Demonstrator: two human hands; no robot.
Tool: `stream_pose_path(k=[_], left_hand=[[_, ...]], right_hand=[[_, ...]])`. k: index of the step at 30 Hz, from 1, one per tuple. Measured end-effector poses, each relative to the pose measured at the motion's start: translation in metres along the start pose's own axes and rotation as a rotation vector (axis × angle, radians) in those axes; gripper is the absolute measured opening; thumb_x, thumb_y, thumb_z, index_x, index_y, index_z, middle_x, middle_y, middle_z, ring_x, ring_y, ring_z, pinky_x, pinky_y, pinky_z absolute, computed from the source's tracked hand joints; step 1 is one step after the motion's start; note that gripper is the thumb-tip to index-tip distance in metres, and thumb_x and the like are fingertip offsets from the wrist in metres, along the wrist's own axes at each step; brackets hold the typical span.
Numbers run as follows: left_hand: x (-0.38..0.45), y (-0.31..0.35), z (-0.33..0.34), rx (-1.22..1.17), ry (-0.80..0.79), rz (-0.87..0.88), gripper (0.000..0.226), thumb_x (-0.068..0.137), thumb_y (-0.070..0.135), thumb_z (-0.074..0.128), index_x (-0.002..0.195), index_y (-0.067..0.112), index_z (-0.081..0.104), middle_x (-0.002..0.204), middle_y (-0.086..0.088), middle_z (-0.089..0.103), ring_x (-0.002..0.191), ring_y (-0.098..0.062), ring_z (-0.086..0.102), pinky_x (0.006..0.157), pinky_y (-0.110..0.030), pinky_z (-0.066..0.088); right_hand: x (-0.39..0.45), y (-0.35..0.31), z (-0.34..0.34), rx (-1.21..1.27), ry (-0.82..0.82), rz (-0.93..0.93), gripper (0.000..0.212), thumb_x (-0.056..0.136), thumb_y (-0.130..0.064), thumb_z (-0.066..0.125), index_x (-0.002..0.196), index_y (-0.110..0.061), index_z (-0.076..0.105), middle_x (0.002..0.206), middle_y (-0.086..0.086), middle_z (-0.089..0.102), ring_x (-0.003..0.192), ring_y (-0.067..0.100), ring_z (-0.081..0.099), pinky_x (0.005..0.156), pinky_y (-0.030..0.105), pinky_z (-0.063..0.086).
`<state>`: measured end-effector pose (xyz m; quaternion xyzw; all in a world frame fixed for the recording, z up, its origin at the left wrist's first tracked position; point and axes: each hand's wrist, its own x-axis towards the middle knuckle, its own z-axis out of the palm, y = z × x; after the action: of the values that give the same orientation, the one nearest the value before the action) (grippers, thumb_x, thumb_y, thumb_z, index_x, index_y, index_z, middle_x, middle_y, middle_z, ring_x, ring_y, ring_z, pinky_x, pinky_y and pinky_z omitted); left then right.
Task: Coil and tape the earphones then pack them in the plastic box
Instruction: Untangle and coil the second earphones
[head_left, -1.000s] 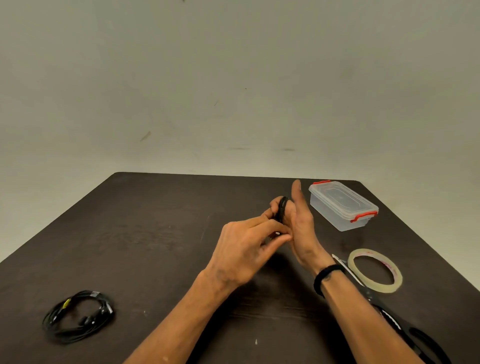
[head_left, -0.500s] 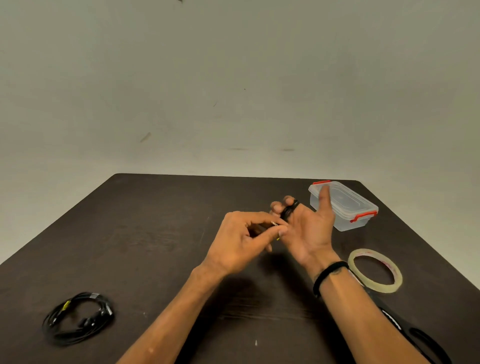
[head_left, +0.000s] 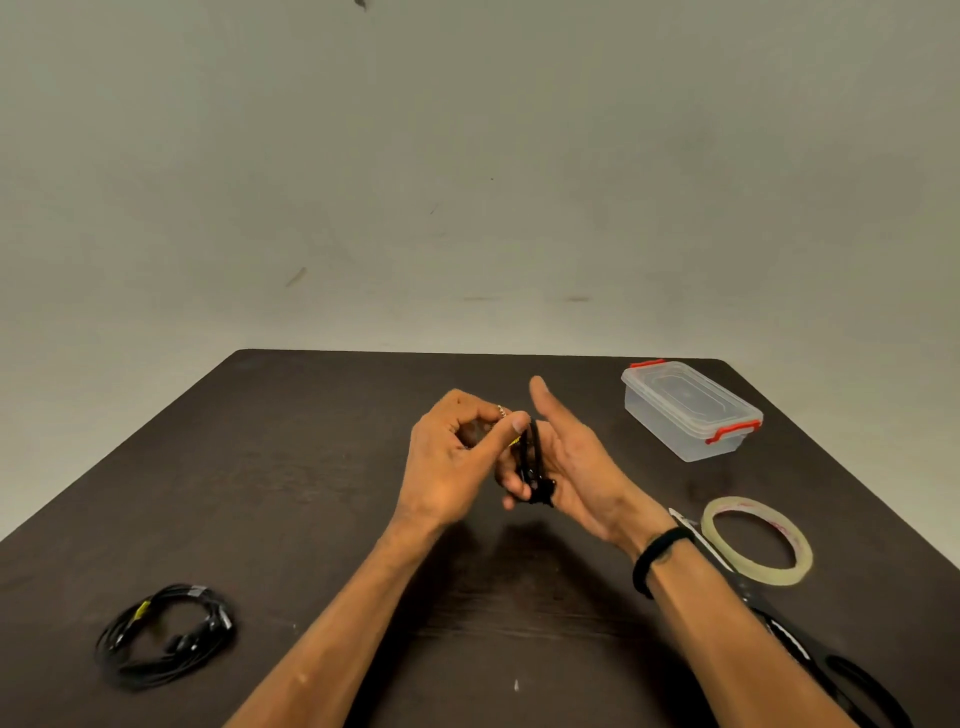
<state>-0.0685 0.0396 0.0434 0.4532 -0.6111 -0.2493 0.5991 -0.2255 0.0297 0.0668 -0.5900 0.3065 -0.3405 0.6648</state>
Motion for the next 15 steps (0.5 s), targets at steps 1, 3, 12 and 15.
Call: stream_pose_path(k=[1,3,12,15], left_hand=[[0.000,-0.001,0.001,-0.018,-0.003,-0.014,0.029,0.087,0.038,0.079,0.088,0.009,0.073,0.084,0.003,0.071,0.068,-0.012,0.072,0.066,-0.025,0.056],[0.003,-0.002,0.004,-0.099,-0.035,-0.057,0.033,0.088,0.035,0.076,0.091,0.002,0.074,0.100,0.000,0.070,0.079,-0.008,0.072,0.074,-0.023,0.056],[0.000,0.006,0.005,-0.400,-0.218,-0.240,0.033,0.090,0.033,0.073,0.100,0.002,0.076,0.089,-0.008,0.075,0.086,-0.020,0.071,0.080,-0.037,0.059],[-0.001,0.009,0.005,-0.335,-0.162,-0.184,0.024,0.092,0.029,0.074,0.093,0.005,0.077,0.075,-0.010,0.074,0.067,-0.020,0.071,0.065,-0.034,0.059]], right_hand=[[-0.001,-0.001,0.000,0.003,-0.002,0.026,0.080,0.101,-0.076,0.026,0.075,-0.010,0.061,0.066,0.013,0.051,0.056,0.019,0.050,0.071,0.039,0.054],[-0.002,-0.002,-0.001,0.048,-0.011,0.078,0.077,0.100,-0.078,0.030,0.069,-0.011,0.054,0.062,0.012,0.047,0.053,0.020,0.044,0.066,0.038,0.053],[-0.004,-0.002,-0.007,0.411,-0.156,0.120,0.031,0.086,-0.031,0.035,0.062,-0.014,0.043,0.051,0.006,0.039,0.046,0.017,0.032,0.052,0.031,0.042],[-0.003,-0.002,-0.005,0.399,-0.133,0.128,0.032,0.088,-0.025,0.039,0.063,-0.009,0.051,0.057,0.011,0.047,0.050,0.019,0.039,0.060,0.035,0.050]])
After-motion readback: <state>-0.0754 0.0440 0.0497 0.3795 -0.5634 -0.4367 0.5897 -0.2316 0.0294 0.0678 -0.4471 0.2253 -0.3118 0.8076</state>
